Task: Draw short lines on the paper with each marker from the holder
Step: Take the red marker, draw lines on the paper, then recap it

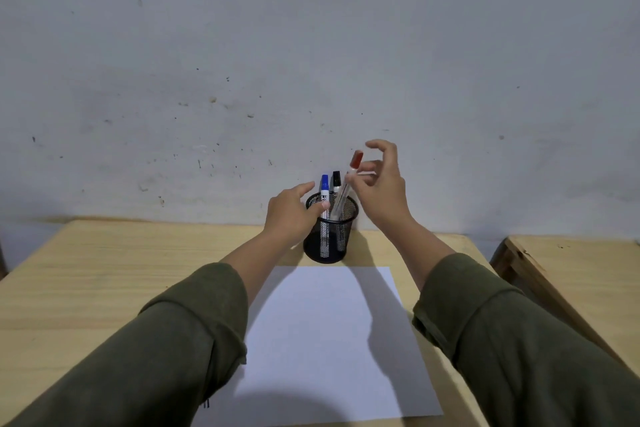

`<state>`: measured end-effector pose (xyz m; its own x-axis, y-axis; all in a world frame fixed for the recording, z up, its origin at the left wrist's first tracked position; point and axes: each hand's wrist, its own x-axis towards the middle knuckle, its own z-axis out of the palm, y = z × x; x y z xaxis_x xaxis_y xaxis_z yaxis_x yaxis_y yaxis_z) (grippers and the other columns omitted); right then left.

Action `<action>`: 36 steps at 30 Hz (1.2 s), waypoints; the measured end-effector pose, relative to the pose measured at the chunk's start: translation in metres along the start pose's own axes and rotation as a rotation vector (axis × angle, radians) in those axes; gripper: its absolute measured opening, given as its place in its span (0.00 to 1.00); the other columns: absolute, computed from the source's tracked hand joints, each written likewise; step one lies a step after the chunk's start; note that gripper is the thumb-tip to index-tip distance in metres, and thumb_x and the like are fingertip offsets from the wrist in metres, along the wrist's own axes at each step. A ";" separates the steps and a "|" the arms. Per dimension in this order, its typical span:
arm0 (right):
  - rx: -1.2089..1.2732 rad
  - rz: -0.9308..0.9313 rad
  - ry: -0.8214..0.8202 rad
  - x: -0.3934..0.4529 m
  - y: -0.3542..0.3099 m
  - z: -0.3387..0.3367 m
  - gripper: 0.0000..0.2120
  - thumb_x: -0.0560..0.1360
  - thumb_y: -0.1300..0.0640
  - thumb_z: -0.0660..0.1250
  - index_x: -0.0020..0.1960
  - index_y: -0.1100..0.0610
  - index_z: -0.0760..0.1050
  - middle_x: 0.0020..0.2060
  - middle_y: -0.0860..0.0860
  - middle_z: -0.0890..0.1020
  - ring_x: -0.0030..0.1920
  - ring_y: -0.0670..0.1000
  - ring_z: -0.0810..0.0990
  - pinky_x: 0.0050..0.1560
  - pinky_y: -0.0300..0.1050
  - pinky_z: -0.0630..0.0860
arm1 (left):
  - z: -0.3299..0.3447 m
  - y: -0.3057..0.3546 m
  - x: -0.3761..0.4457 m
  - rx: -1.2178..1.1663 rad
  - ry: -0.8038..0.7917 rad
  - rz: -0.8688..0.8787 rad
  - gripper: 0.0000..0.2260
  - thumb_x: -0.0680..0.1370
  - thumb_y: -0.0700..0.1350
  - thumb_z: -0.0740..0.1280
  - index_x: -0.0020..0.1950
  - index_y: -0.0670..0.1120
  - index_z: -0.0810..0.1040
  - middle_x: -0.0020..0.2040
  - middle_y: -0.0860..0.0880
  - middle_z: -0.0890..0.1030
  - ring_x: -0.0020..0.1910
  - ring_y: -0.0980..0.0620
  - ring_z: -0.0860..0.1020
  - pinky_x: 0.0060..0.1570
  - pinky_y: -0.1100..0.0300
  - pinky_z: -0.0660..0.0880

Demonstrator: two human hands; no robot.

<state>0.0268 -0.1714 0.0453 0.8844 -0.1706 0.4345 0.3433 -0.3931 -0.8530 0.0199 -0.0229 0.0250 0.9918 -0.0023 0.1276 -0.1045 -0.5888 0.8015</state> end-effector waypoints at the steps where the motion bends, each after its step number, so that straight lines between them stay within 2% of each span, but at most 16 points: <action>1: 0.046 -0.006 0.035 0.002 -0.008 -0.004 0.23 0.73 0.64 0.68 0.60 0.46 0.63 0.44 0.52 0.79 0.41 0.48 0.82 0.40 0.30 0.75 | -0.003 0.004 -0.001 -0.024 0.025 0.012 0.23 0.76 0.52 0.66 0.70 0.50 0.70 0.70 0.47 0.73 0.70 0.47 0.68 0.67 0.58 0.64; 4: 0.204 -0.027 0.086 0.005 -0.034 -0.014 0.21 0.72 0.63 0.69 0.57 0.46 0.63 0.45 0.53 0.80 0.44 0.52 0.83 0.48 0.38 0.77 | -0.015 0.019 -0.006 -0.149 0.107 0.061 0.19 0.77 0.51 0.65 0.67 0.50 0.74 0.67 0.50 0.76 0.69 0.51 0.70 0.66 0.60 0.64; 6: 0.260 -0.028 0.039 0.000 -0.049 -0.019 0.20 0.72 0.61 0.69 0.56 0.48 0.63 0.44 0.55 0.83 0.45 0.55 0.83 0.50 0.42 0.78 | -0.025 0.032 -0.012 -0.274 0.133 0.096 0.16 0.77 0.50 0.64 0.65 0.50 0.75 0.64 0.52 0.78 0.65 0.54 0.73 0.64 0.62 0.65; 10: 0.296 0.003 -0.160 -0.028 -0.074 -0.024 0.18 0.74 0.60 0.69 0.57 0.53 0.63 0.43 0.54 0.85 0.39 0.47 0.83 0.39 0.32 0.76 | -0.043 0.057 -0.032 -0.520 0.059 0.132 0.14 0.79 0.48 0.62 0.63 0.50 0.76 0.59 0.52 0.80 0.60 0.56 0.75 0.63 0.58 0.70; 12: 0.313 0.024 -0.224 -0.044 -0.083 -0.024 0.18 0.74 0.60 0.69 0.58 0.55 0.63 0.41 0.53 0.85 0.36 0.45 0.82 0.37 0.32 0.76 | -0.050 0.063 -0.045 -0.597 -0.009 0.122 0.12 0.80 0.47 0.61 0.62 0.51 0.76 0.55 0.54 0.81 0.54 0.59 0.77 0.56 0.62 0.72; 14: 0.310 0.037 -0.260 -0.060 -0.090 -0.025 0.18 0.74 0.60 0.69 0.59 0.57 0.64 0.39 0.53 0.84 0.35 0.43 0.82 0.36 0.31 0.75 | -0.056 0.065 -0.059 -0.661 -0.058 0.104 0.12 0.80 0.46 0.61 0.62 0.49 0.76 0.50 0.56 0.81 0.49 0.62 0.77 0.46 0.67 0.71; 15: 0.300 0.047 -0.280 -0.065 -0.093 -0.026 0.18 0.74 0.59 0.68 0.60 0.56 0.65 0.39 0.52 0.84 0.36 0.43 0.82 0.36 0.31 0.75 | -0.058 0.065 -0.064 -0.698 -0.067 0.083 0.11 0.79 0.46 0.62 0.61 0.48 0.76 0.48 0.57 0.81 0.48 0.62 0.77 0.45 0.67 0.69; 18: 0.297 0.083 -0.373 -0.083 -0.103 -0.032 0.19 0.74 0.57 0.69 0.62 0.52 0.67 0.43 0.54 0.86 0.40 0.47 0.83 0.38 0.34 0.75 | -0.065 0.057 -0.078 -0.798 -0.045 -0.020 0.10 0.78 0.47 0.64 0.58 0.48 0.77 0.50 0.56 0.81 0.54 0.58 0.75 0.51 0.61 0.66; 20: 0.321 0.111 -0.427 -0.095 -0.107 -0.037 0.18 0.75 0.57 0.68 0.62 0.50 0.70 0.45 0.56 0.85 0.38 0.48 0.83 0.41 0.37 0.75 | -0.070 0.052 -0.087 -0.878 -0.011 -0.102 0.06 0.78 0.48 0.65 0.53 0.50 0.78 0.49 0.57 0.80 0.58 0.57 0.74 0.52 0.59 0.65; 22: 0.372 0.136 -0.461 -0.105 -0.109 -0.041 0.16 0.75 0.58 0.67 0.62 0.51 0.72 0.44 0.56 0.84 0.35 0.49 0.80 0.42 0.41 0.73 | -0.075 0.048 -0.095 -0.955 0.037 -0.173 0.04 0.77 0.48 0.65 0.46 0.51 0.78 0.46 0.59 0.80 0.56 0.59 0.74 0.51 0.60 0.65; 25: 0.537 0.165 -0.452 -0.117 -0.108 -0.044 0.12 0.76 0.60 0.65 0.59 0.52 0.75 0.40 0.54 0.84 0.34 0.49 0.78 0.43 0.41 0.73 | -0.081 0.045 -0.108 -1.020 0.097 -0.258 0.03 0.76 0.49 0.67 0.46 0.51 0.77 0.43 0.58 0.78 0.52 0.59 0.75 0.52 0.60 0.65; 27: 0.645 0.188 -0.394 -0.124 -0.109 -0.042 0.10 0.76 0.60 0.65 0.57 0.53 0.76 0.38 0.53 0.84 0.33 0.48 0.79 0.43 0.40 0.75 | -0.080 0.046 -0.116 -1.013 0.080 -0.273 0.05 0.75 0.51 0.68 0.47 0.51 0.76 0.44 0.57 0.78 0.52 0.58 0.75 0.51 0.59 0.65; 31: 0.775 0.238 -0.293 -0.136 -0.113 -0.031 0.08 0.77 0.57 0.64 0.55 0.54 0.77 0.34 0.51 0.83 0.34 0.47 0.80 0.38 0.37 0.76 | -0.073 0.052 -0.132 -0.970 0.020 -0.222 0.11 0.74 0.52 0.69 0.52 0.50 0.75 0.48 0.55 0.79 0.53 0.58 0.75 0.50 0.59 0.65; 36: 0.850 0.281 -0.266 -0.142 -0.117 -0.021 0.07 0.79 0.53 0.61 0.50 0.54 0.76 0.34 0.50 0.84 0.34 0.46 0.81 0.36 0.36 0.75 | -0.075 0.054 -0.141 -0.930 -0.013 -0.123 0.05 0.75 0.53 0.67 0.47 0.52 0.77 0.48 0.56 0.80 0.52 0.59 0.76 0.49 0.60 0.66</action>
<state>-0.1462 -0.1205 0.0895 0.9772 0.0949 0.1897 0.1293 0.4425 -0.8874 -0.1310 0.0064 0.0940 0.9999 0.0051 0.0087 -0.0098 0.2968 0.9549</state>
